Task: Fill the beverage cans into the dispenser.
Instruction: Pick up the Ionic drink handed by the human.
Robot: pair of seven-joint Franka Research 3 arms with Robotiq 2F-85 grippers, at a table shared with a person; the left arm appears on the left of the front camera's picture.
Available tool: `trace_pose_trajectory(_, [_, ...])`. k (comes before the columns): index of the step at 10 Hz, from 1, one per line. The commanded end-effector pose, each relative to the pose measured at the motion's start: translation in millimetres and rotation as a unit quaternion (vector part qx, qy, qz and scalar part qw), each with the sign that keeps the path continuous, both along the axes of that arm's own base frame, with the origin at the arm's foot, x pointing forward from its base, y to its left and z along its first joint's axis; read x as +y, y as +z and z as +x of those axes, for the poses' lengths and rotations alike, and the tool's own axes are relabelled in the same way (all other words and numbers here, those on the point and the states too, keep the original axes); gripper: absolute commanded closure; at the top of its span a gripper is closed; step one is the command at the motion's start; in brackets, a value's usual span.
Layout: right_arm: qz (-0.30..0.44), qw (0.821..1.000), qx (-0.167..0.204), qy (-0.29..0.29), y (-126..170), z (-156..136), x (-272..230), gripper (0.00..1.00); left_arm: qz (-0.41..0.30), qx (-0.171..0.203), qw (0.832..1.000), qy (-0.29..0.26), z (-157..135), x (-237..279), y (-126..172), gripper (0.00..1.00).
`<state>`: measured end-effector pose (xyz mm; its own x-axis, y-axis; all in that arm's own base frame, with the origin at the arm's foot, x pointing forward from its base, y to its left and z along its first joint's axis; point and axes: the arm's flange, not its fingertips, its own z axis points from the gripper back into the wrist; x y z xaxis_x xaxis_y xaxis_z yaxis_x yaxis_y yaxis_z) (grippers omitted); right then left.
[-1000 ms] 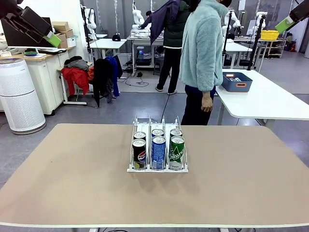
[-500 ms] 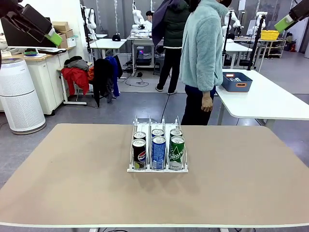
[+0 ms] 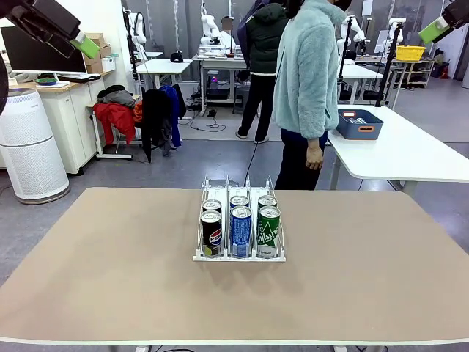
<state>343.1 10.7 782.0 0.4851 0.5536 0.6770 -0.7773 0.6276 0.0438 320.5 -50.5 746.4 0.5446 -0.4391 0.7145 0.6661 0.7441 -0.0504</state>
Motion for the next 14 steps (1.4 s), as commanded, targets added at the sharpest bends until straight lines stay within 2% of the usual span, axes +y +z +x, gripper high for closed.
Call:
trace_pose_trajectory(1, [0.000, 1.000, 0.002, 0.015, -1.3, 1.0, -3.3, 0.00, -0.006, 0.005, 1.000, -0.019, 1.1, 3.5, 0.8, 0.00])
trace_pose_trajectory(7, [-0.001, 1.000, 0.000, 0.001, -0.3, 1.2, 1.9, 0.00, -0.020, -0.005, 0.999, -0.025, -4.8, 9.4, 6.0, 0.00])
trace_pose_trajectory(8, [-0.001, 1.000, 0.000, 0.001, -0.3, 1.2, 1.9, 0.00, -0.007, -0.002, 1.000, 0.000, -2.1, 3.0, 5.2, 0.00])
trace_pose_trajectory(14, [-0.001, 1.000, 0.000, 0.001, -0.3, 1.2, 1.9, 0.00, -0.007, -0.002, 1.000, 0.000, -2.1, 3.0, 5.2, 0.00])
